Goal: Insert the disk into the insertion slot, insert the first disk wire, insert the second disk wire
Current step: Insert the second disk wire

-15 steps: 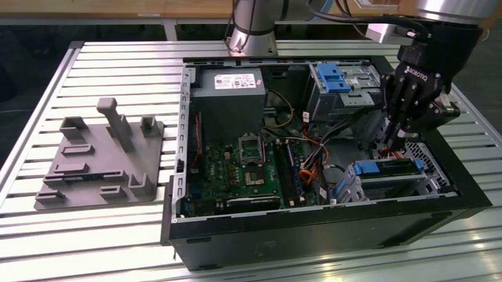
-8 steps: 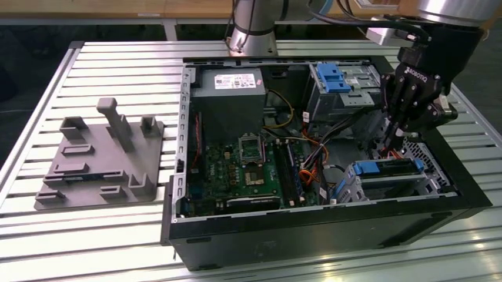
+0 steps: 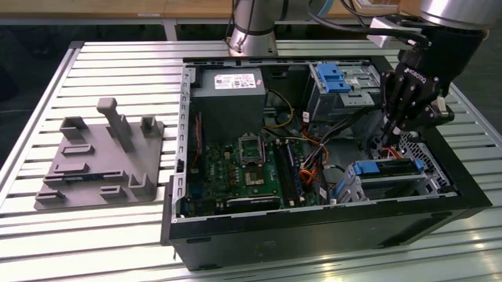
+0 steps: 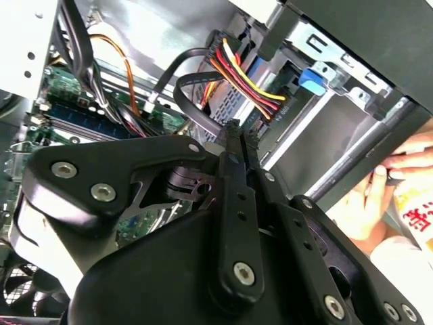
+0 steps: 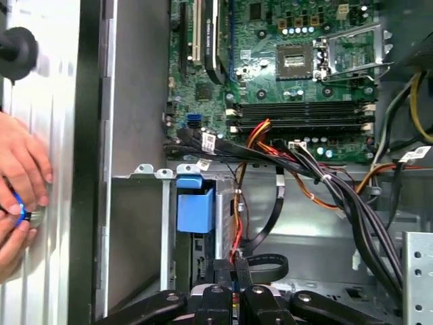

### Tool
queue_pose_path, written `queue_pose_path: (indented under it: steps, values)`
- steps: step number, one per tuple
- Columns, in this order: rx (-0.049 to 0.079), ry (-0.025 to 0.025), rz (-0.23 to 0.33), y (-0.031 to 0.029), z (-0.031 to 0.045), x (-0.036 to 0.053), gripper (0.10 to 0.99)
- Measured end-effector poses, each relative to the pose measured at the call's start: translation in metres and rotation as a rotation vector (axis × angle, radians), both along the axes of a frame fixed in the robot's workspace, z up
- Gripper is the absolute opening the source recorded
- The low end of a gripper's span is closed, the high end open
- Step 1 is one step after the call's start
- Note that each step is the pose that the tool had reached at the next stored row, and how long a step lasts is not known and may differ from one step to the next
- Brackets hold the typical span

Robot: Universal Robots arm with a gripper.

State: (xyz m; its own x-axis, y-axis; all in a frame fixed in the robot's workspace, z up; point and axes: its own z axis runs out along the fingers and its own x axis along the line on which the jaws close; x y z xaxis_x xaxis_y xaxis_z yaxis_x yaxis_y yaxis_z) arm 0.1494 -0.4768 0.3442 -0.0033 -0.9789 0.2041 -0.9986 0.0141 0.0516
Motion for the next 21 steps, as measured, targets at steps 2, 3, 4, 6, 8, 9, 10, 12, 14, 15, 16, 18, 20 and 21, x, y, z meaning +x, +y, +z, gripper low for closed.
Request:
queue_pose_path:
  steps: [2, 3, 4, 6, 8, 9, 10, 12, 14, 15, 16, 18, 20, 21]
  values:
    - [0.008, -0.0003, 0.000, -0.0008, 0.0002, 0.0000, 0.145]
    - [0.013, -0.0003, 0.000, -0.0012, 0.0002, 0.0000, 0.145]
    - [0.017, -0.0004, 0.000, -0.0016, 0.0002, 0.0000, 0.145]
    - [0.023, -0.0004, 0.000, -0.0023, 0.0003, 0.0000, 0.145]
    - [0.030, -0.0004, 0.000, -0.0032, 0.0003, 0.0000, 0.145]
    - [0.033, -0.0004, 0.000, -0.0038, 0.0003, 0.0000, 0.145]
    - [0.036, -0.0005, 0.000, -0.0045, 0.0003, -0.0001, 0.145]
    - [0.042, -0.0011, 0.000, -0.0063, 0.0003, -0.0004, 0.145]
    - [0.045, -0.0031, 0.000, -0.0081, 0.0003, -0.0011, 0.145]
    - [0.046, -0.0061, 0.000, -0.0088, 0.0004, -0.0023, 0.145]
    - [0.048, -0.0117, 0.000, -0.0095, 0.0004, -0.0036, 0.145]
    - [0.056, -0.0232, 0.000, -0.0115, 0.0003, -0.0045, 0.145]
    - [0.066, -0.0320, 0.001, -0.0136, 0.0003, -0.0051, 0.145]
    - [0.071, -0.0349, 0.001, -0.0149, 0.0003, -0.0054, 0.145]
